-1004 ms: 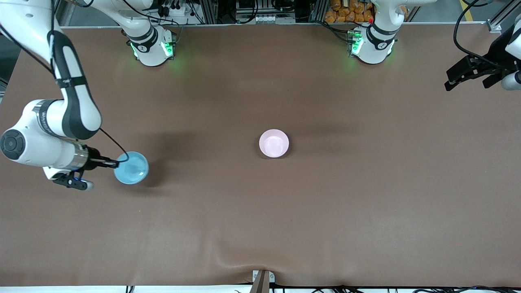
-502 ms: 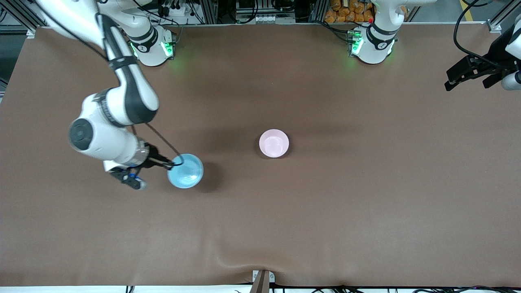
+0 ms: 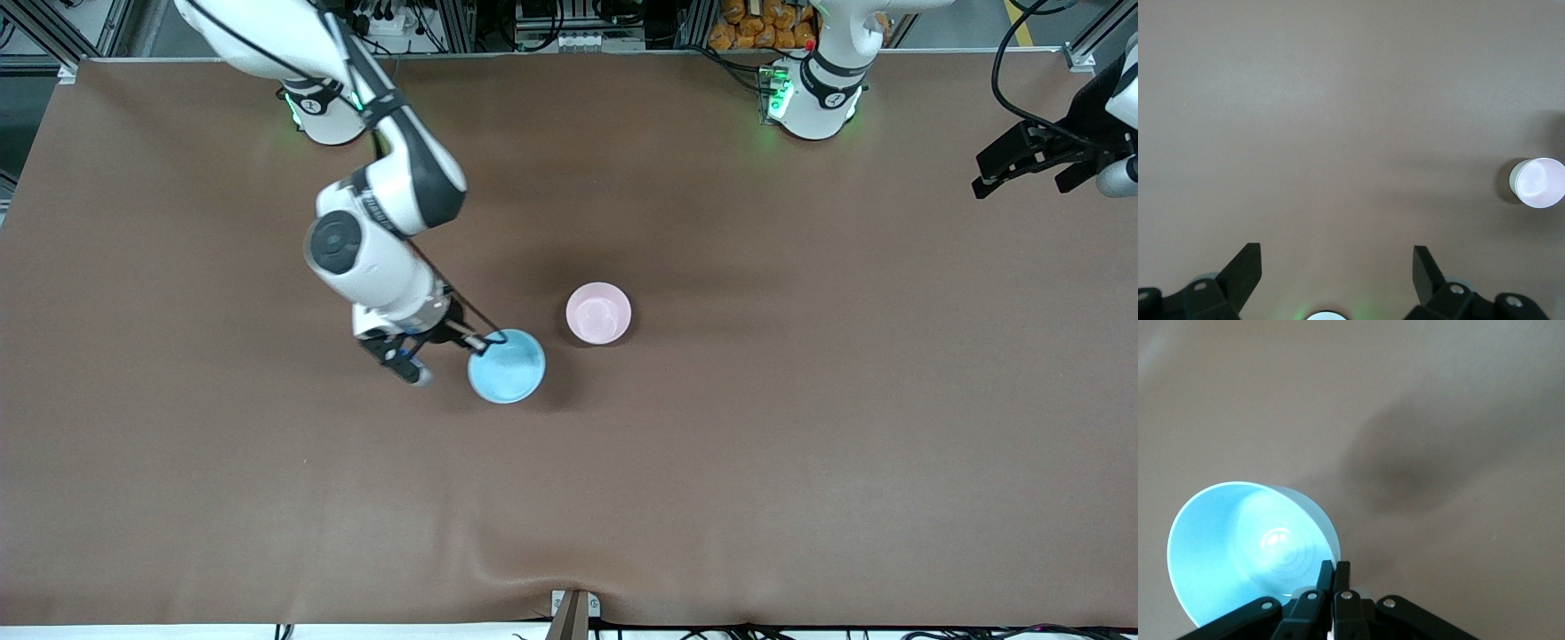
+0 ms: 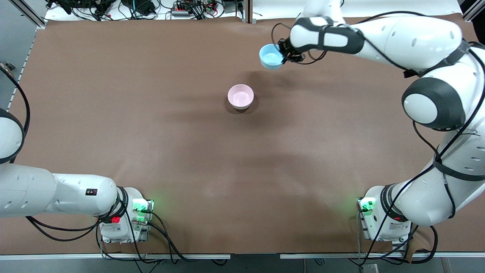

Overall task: Stack pink and blue bowls on white bowl
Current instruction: 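Carry the blue bowl with the right gripper onto the pink bowl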

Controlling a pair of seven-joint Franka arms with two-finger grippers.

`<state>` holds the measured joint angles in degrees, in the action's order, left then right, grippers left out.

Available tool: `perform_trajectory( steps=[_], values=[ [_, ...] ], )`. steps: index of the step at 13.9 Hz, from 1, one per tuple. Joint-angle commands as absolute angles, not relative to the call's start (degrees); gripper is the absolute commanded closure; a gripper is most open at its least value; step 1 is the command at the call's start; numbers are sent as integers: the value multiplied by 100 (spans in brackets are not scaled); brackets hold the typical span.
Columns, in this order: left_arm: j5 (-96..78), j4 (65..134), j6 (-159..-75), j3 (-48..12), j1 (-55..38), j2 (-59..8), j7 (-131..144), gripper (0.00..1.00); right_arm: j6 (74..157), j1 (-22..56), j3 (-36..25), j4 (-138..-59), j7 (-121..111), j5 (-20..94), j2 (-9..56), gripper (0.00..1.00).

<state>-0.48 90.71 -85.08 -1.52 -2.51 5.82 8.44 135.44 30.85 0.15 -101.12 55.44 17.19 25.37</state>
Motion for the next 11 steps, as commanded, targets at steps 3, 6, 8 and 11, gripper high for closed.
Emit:
perform_trajectory(
  steps=[3,6,8,11],
  values=[
    [-141,9114,-8429,-149,-237,703,729,0,13579,3787,-70,-10107,6055,1793,2636,100],
    [-141,9123,-8429,-149,-237,756,747,0,13658,4182,-88,-10116,6196,1775,2838,100],
    [-141,9123,-8429,-149,-237,756,747,0,13702,4358,-88,-10116,6467,1644,2926,100],
    [-141,9123,-8429,-149,-237,756,747,0,13772,4500,-79,-10107,6749,1450,2988,100]
  ],
)
